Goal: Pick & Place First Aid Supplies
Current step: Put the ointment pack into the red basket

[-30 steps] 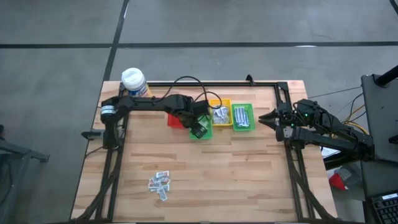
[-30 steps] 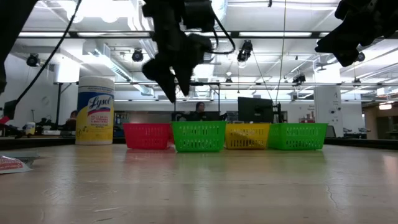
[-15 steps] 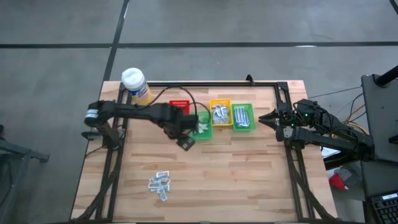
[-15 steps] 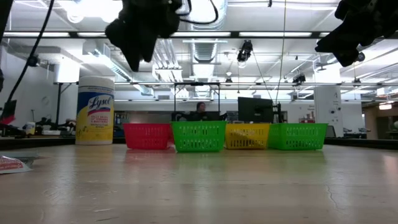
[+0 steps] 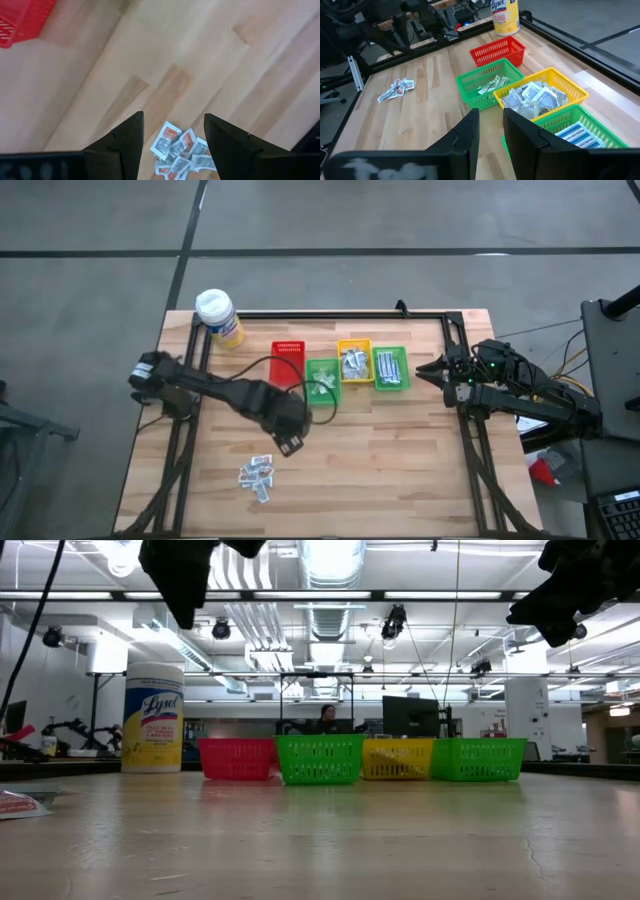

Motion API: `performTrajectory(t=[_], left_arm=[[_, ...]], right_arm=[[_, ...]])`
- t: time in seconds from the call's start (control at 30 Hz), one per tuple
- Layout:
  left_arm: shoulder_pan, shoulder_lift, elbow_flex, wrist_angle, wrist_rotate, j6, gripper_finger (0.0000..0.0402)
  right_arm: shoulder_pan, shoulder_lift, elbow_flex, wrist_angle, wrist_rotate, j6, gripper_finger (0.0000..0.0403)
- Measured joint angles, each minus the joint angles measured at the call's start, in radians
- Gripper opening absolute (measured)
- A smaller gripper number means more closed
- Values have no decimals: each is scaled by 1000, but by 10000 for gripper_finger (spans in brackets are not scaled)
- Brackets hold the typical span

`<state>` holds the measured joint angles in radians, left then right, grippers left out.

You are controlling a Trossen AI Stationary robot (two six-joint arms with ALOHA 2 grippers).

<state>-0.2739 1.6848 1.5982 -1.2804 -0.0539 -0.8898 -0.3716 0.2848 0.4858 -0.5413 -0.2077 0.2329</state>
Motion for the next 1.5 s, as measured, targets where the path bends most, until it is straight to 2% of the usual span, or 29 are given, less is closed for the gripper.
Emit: performTrajectory(t=[0.3,0.63,0.8,1.2,1.5], left_arm=[[-94,0,-34,26,-1,-89,200],[-181,0,-205,206,8,-138,200],[-220,0,-279,235,14,-141,200],[-243,0,-409,288,12,-159,200],[-271,0,-428,333,9,-159,200]], right_arm=[[0,0,0,0,0,0,68],[0,0,0,0,0,0,79],[0,0,0,0,0,0,85],[0,0,0,0,0,0,75],[0,0,0,0,0,0,72]])
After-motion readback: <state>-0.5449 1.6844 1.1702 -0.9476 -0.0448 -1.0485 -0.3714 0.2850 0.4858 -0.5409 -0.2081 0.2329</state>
